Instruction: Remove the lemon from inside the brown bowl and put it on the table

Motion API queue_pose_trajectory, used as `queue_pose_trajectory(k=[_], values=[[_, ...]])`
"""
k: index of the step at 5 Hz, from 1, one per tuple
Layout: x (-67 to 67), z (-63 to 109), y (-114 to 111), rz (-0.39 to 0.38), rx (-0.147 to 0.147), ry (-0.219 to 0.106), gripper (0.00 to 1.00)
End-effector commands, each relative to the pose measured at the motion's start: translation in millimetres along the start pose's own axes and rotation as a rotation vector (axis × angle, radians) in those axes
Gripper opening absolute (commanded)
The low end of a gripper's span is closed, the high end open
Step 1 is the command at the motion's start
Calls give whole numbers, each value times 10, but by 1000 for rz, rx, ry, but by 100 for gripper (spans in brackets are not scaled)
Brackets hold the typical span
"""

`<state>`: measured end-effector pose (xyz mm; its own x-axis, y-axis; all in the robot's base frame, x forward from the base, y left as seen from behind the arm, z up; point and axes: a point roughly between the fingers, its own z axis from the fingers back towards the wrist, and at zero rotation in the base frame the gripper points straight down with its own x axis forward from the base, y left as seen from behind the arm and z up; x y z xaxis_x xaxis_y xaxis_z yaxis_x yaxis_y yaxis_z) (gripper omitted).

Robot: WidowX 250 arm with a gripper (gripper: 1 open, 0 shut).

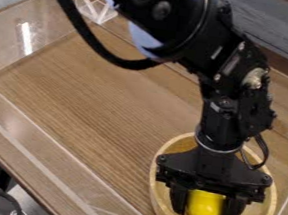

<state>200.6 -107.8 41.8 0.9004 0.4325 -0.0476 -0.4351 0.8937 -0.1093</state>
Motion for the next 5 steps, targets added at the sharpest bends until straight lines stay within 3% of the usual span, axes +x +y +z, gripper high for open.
queue_pose_trajectory(k=[1,5], values=[[83,124,-81,-2,-40,-29,0],[78,114,-64,-10,-31,-4,0]])
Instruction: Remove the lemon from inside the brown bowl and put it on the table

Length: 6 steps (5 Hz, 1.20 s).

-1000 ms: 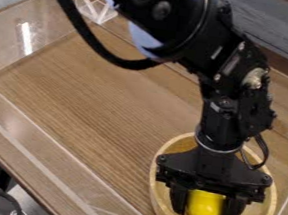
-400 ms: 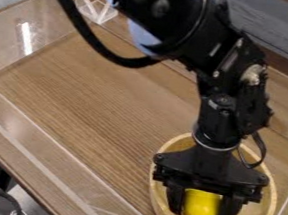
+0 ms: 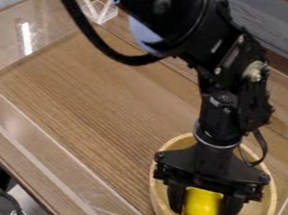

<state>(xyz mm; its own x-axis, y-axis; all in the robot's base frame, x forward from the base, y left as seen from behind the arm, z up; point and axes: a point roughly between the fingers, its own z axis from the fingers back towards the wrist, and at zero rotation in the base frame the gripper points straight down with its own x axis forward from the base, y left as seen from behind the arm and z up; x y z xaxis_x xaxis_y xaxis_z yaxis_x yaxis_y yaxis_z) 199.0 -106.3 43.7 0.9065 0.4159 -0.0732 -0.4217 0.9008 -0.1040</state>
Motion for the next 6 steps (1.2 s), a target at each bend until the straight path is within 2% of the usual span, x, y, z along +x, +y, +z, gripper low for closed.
queue_pose_trajectory(k=[1,6], values=[[82,96,-76,2,-34,-25,0],[76,82,-62,-10,-25,4,0]])
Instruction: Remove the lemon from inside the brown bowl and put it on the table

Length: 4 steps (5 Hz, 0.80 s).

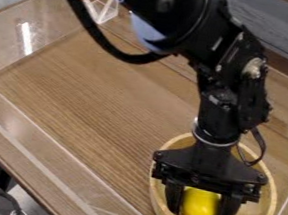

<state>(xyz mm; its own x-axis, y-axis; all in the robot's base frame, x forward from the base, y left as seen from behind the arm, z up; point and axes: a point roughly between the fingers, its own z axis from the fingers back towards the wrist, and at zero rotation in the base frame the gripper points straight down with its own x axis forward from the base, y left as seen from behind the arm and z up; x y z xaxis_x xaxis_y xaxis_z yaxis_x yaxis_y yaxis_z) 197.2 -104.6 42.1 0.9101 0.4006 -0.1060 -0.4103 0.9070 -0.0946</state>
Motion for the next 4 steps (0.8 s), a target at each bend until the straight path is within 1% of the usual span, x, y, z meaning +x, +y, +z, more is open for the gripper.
queue_pose_trajectory(k=[1,3,4], values=[[79,95,-82,-1,-34,-24,0],[78,210,-50,-12,-26,-23,0],[85,300,-31,-16,-26,-24,0]])
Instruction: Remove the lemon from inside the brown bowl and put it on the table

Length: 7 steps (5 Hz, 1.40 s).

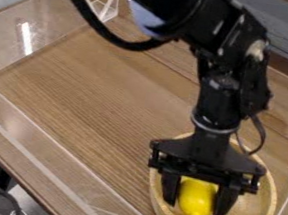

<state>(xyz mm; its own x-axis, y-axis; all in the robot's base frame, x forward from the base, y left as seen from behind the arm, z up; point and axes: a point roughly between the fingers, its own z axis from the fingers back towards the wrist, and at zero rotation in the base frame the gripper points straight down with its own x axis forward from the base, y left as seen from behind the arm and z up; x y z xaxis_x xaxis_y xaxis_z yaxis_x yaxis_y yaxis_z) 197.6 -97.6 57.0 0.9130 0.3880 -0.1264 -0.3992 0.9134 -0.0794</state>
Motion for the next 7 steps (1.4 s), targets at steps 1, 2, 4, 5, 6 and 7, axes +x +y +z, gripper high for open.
queue_pose_trajectory(k=[1,2,4,5,6,7], values=[[94,260,-35,3,-48,-49,0],[94,371,-9,4,-51,-44,0],[102,406,31,8,-57,-39,0],[108,409,46,5,-59,-36,0],[112,406,62,1,-61,-32,0],[118,400,81,-1,-62,-30,0]])
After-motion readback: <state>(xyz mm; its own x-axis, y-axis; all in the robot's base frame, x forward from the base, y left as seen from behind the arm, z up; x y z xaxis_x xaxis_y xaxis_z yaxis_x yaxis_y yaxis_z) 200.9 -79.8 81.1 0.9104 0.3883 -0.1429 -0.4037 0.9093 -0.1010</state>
